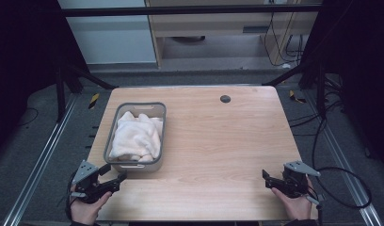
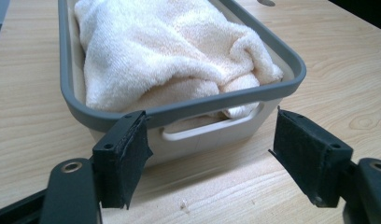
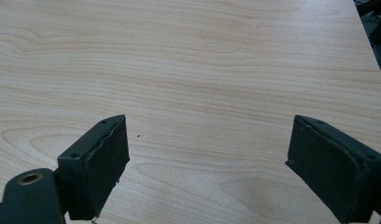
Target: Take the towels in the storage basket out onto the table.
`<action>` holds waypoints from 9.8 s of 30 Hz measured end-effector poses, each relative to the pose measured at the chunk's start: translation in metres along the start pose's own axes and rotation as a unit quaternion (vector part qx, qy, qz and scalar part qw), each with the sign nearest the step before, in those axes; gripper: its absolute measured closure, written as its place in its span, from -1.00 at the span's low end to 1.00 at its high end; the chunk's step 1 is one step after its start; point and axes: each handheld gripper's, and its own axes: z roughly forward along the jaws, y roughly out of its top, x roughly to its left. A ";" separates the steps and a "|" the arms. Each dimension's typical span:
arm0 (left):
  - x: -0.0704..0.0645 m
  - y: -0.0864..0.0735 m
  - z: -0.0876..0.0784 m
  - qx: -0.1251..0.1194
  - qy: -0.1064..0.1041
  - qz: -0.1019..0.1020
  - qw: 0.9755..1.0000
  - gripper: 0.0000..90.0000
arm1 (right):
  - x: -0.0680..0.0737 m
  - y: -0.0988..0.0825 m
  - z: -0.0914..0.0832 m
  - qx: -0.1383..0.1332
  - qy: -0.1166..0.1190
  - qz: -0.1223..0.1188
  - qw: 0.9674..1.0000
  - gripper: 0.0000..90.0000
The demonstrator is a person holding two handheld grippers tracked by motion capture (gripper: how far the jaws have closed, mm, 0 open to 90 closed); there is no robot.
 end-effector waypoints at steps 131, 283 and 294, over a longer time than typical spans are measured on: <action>0.025 0.089 0.135 0.211 0.016 0.044 0.976 -0.87 | -0.001 -0.001 0.012 0.038 0.008 -0.034 0.999 -0.88; -0.175 0.249 0.062 0.009 -0.110 0.188 0.976 0.60 | -0.003 -0.001 0.013 0.045 0.015 -0.036 0.998 -0.87; -0.188 0.235 0.094 0.031 -0.123 0.185 0.974 0.59 | -0.004 -0.002 0.014 0.045 0.008 -0.045 0.998 -0.86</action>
